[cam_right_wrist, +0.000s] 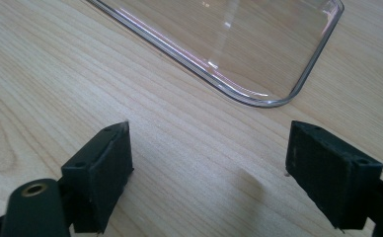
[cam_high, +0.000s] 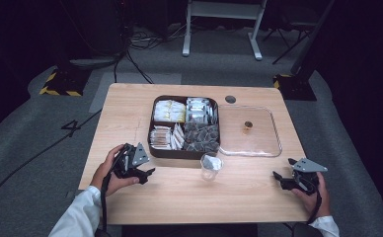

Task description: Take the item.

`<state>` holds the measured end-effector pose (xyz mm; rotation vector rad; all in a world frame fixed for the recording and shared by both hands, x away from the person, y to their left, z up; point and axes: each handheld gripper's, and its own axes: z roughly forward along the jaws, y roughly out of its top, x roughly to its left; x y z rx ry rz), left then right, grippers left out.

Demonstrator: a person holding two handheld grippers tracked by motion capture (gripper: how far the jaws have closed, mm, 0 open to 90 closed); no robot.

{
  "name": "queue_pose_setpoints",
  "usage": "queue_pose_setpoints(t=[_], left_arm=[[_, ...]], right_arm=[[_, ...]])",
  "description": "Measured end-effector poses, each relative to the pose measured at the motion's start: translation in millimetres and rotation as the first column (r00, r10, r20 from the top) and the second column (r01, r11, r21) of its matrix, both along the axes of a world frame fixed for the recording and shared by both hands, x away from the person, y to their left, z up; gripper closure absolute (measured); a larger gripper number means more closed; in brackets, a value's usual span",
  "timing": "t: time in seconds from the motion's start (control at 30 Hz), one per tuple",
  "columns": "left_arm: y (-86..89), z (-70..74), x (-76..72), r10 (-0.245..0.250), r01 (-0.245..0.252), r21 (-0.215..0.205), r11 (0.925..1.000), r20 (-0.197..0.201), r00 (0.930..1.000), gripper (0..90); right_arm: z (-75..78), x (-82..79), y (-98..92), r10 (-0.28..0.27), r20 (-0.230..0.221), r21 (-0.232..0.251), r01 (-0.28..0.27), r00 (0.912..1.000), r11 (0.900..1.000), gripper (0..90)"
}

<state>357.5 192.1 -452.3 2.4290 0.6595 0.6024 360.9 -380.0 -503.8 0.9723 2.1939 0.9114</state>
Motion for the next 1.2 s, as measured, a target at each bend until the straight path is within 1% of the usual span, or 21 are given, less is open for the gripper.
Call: queue_pose_setpoints(t=[0.07,0.1,0.17,0.2,0.23,0.33,0.4,0.47,0.6,0.67,0.77,0.8,0.83,0.9,0.93,0.97,1.0,1.03,1.1,1.17,1.2], left_arm=[[5.8,-4.8,-0.4,0.019,-0.019,-0.010,0.9998,-0.009,0.9998,17.4],[10.9,-9.2,-0.1,0.036,-0.037,-0.030,0.9989,-0.021,0.9991,17.5],[14.3,-12.1,0.1,0.043,-0.044,-0.034,0.9985,-0.029,0.9987,17.6],[18.4,-15.9,-0.2,0.051,-0.052,-0.024,0.9984,-0.041,0.9979,17.5],[18.4,-15.9,-0.2,0.051,-0.052,-0.024,0.9984,-0.041,0.9979,17.4],[26.6,-21.9,-0.2,0.069,-0.071,-0.041,0.9966,-0.059,0.9959,17.3],[31.4,-24.7,-0.2,0.082,-0.087,-0.067,0.9939,-0.070,0.9941,17.3],[35.7,-27.1,-0.2,0.086,-0.092,-0.084,0.9922,-0.079,0.9932,17.3],[42.8,-33.5,-1.2,0.105,-0.114,-0.096,0.9889,-0.096,0.9899,17.4],[46.6,-36.2,-2.1,0.119,-0.131,-0.113,0.9848,-0.108,0.9870,17.3],[53.1,-39.3,-4.6,0.131,-0.145,-0.128,0.9812,-0.111,0.9851,17.3],[57.0,-42.3,-6.1,0.144,-0.162,-0.151,0.9752,-0.124,0.9818,17.5],[57.0,-42.3,-6.1,0.144,-0.162,-0.151,0.9752,-0.124,0.9818,17.6],[62.0,-46.1,-7.7,0.164,-0.187,-0.164,0.9687,-0.140,0.9764,18.0],[66.5,-47.7,-9.1,0.168,-0.197,-0.188,0.9623,-0.156,0.9734,18.1],[69.2,-48.4,-9.8,0.169,-0.200,-0.195,0.9602,-0.162,0.9721,18.1],[69.2,-48.4,-9.8,0.169,-0.200,-0.195,0.9602,-0.162,0.9721,18.1],[71.1,-49.5,-11.0,0.176,-0.211,-0.211,0.9546,-0.170,0.9694,18.1],[77.3,-52.0,-12.5,0.179,-0.217,-0.236,0.9470,-0.174,0.9684,18.0],[79.7,-52.1,-14.4,0.210,-0.249,-0.237,0.9391,-0.177,0.9616,17.4],[80.9,-52.1,-14.9,0.216,-0.254,-0.235,0.9381,-0.175,0.9605,17.4]], right_arm=[[0.0,0.0,0.0,0.000,0.001,-0.001,0.000,1.0000,1.000,18.2],[0.0,-0.1,0.1,0.000,0.001,-0.001,0.000,1.0000,1.000,18.2],[0.0,-0.1,0.1,0.000,0.001,-0.001,0.000,1.0000,1.000,18.2],[0.0,0.0,0.0,0.000,0.001,-0.001,0.000,1.0000,1.000,18.2],[0.0,0.0,0.0,0.000,0.001,-0.001,0.000,1.0000,1.000,18.2],[0.0,0.0,0.0,0.000,0.001,-0.001,0.000,1.0000,1.000,18.2],[0.0,0.1,-0.1,0.000,-0.001,0.000,0.000,1.0000,1.000,18.2],[0.1,0.1,-0.1,0.000,-0.001,0.000,0.000,1.0000,1.000,18.2],[0.1,0.2,-0.2,0.000,-0.002,0.000,0.000,1.0000,1.000,18.2],[0.0,0.1,-0.1,0.000,-0.001,0.001,0.000,1.0000,1.000,18.2],[0.0,0.2,-0.2,0.000,-0.002,0.001,0.000,1.0000,1.000,18.2],[0.1,0.1,-0.2,-0.001,-0.002,0.000,0.001,1.0000,1.000,18.2],[0.1,0.1,-0.2,-0.001,-0.002,0.000,0.001,1.0000,1.000,18.2],[0.1,0.2,-0.3,0.000,-0.002,0.000,0.000,1.0000,1.000,18.2],[0.1,0.2,-0.2,0.000,-0.002,0.001,0.000,1.0000,1.000,18.2],[0.1,0.2,-0.3,0.000,-0.002,0.001,0.000,1.0000,1.000,18.2],[0.1,0.2,-0.3,0.000,-0.002,0.001,0.000,1.0000,1.000,18.2],[0.1,0.2,-0.2,0.000,-0.002,0.000,0.000,1.0000,1.000,18.2],[0.0,0.1,-0.1,0.000,0.000,0.000,0.000,1.0000,1.000,18.2],[0.0,0.0,0.0,0.000,0.001,-0.001,0.000,1.0000,1.000,18.2],[0.0,-0.1,0.1,0.000,0.001,-0.001,0.000,1.0000,1.000,18.2]])
